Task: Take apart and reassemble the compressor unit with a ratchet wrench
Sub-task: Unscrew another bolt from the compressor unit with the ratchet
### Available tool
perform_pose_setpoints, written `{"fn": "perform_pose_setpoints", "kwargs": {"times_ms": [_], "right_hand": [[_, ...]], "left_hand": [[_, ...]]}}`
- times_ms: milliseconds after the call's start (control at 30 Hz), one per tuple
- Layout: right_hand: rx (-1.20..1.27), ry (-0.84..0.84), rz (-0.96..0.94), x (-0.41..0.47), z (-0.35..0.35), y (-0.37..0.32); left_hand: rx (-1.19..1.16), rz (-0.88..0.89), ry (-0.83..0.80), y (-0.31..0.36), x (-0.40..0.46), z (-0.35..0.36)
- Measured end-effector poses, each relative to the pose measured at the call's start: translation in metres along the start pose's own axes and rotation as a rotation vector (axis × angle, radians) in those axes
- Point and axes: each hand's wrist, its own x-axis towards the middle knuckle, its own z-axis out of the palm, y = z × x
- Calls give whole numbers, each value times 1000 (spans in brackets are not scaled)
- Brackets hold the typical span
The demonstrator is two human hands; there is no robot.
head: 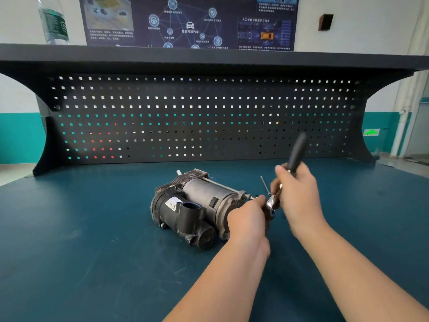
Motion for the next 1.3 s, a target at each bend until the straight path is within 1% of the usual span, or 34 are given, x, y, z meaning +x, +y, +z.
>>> {"fn": "perform_pose_setpoints", "kwargs": {"times_ms": [33,67,100,133,167,200,233,267,333,400,433,467,500,533,567,600,667,700,767,800,833,867,900,933,1033,1133,1300], "right_hand": [[166,73,251,5,-2,3],[327,104,490,7,-4,8],[473,109,662,7,-7,13],[572,113,770,7,-8,16],[612,109,804,6,-8,18],[600,102,771,7,-7,18],[547,96,694,7,-5,16],[461,90,568,7,-3,12],[188,36,168,4,-1,3],[-177,-120,-255,-6,0,-2],[-340,-201,-400,-11,0,-3],[-461,-258,-487,-14,0,-3],[-512,-288,-521,-16,0,-3],[-483,-308,-510,-17,-1,-4],[-394,-314,-465,-16,-1,-5],[-283,-295,-394,-14,-1,-7],[-77,-161,-201,-6,0,-6],[25,-73,-47,-1,-1,-4],[275,57,378,6,-5,3],[413,81,590,7,-7,8],[538,100,751,7,-10,11],[620,115,857,6,-11,13],[651,118,893,5,-11,14],[646,110,876,4,-11,15],[563,84,726,9,-7,14],[463,60,643,14,-8,14],[350,4,697,21,-22,11]], "left_hand": [[-2,-1,13,0,0,1],[-4,3,23,-1,1,1],[-8,2,33,-1,2,1],[-9,-3,39,-1,2,1],[-8,-6,39,-1,2,1],[-10,-8,44,-1,2,1],[-14,-9,42,-1,1,1],[-13,-9,34,0,0,1],[8,-3,19,1,-2,1],[8,6,-14,1,-1,-1],[-15,-4,-56,1,-2,-1],[-53,-33,-108,3,-3,-1],[-95,-61,-161,4,-4,-2],[-114,-66,-185,4,-2,-2],[-104,-55,-176,3,0,-3],[-62,-31,-132,2,2,-3],[13,-3,-50,2,2,-1],[26,-2,-29,2,2,-1],[13,-9,-2,2,2,0],[7,-7,2,2,2,0],[3,-2,-2,1,2,0],[-1,4,-1,0,3,0],[-6,9,10,-1,4,0],[-12,18,25,-2,4,0],[-82,47,43,1,2,-1],[-199,34,-24,8,-2,-3],[-174,-26,-126,5,-10,-2]]}}
